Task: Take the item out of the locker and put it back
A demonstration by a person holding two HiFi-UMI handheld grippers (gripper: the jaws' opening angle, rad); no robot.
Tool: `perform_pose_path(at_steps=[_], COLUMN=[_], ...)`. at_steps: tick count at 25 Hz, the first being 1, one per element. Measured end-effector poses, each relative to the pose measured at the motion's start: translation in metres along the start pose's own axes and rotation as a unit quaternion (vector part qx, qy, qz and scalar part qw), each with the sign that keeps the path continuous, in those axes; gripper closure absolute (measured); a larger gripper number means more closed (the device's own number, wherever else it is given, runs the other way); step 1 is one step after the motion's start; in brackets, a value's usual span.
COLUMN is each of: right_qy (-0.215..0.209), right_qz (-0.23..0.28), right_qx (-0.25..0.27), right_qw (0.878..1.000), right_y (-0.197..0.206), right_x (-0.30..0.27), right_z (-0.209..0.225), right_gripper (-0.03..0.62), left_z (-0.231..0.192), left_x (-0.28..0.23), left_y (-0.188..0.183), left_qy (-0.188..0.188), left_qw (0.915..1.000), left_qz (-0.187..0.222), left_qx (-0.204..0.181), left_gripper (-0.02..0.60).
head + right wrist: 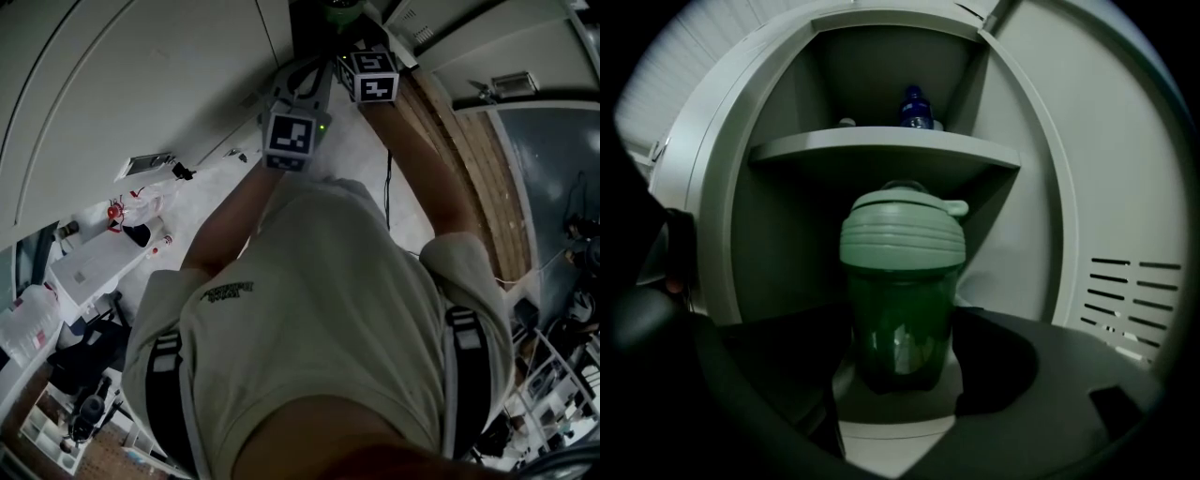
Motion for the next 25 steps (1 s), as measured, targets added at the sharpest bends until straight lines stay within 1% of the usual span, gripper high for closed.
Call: perform_pose_path(at_steps=[8, 14, 19, 23, 25], right_qy=[-0.009, 0.004, 0.006, 0.004, 0.004], right_qz=[0.014, 0.041, 0.075, 0.095, 0.104], right_qx=[0.002, -0.001, 0.011, 0.042, 0.051], right_qw=[1.0, 0.999, 0.997, 0.995, 0.993], right_y=[-0.002, -0.008, -0.037, -0.07, -0.085], right_x=[0.005, 0.025, 0.054, 0.088, 0.106], right_z=[-0.002, 0.002, 0.003, 0.003, 0.002], right_gripper=[0.258, 0.26, 0.261, 0.26, 0.26], left_z=[-0.001, 0.0, 0.0, 0.003, 0.003], left_x=[0.001, 0.002, 0.003, 0.007, 0.012], left_y=[0.001, -0.002, -0.015, -0.037, -0.053], left_qy=[0.001, 0.001, -0.003, -0.004, -0.003], left_qw=[1.0, 1.0, 0.9999, 0.9996, 0.9994], left_qz=[0.0, 0.006, 0.016, 0.028, 0.033], left_qx=[0.003, 0.0, -0.001, -0.001, -0.009], left_gripper=[0.566, 0.566, 0.566, 0.566, 0.566])
Point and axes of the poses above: the fingertips, and each gripper's own axes: x backward along the fingers, z to its right, y out of its underside, the point moved 5 cm from there along x, backward along the fingers, and after that the axes turned 7 degrees about z, right-handed, at the moved point
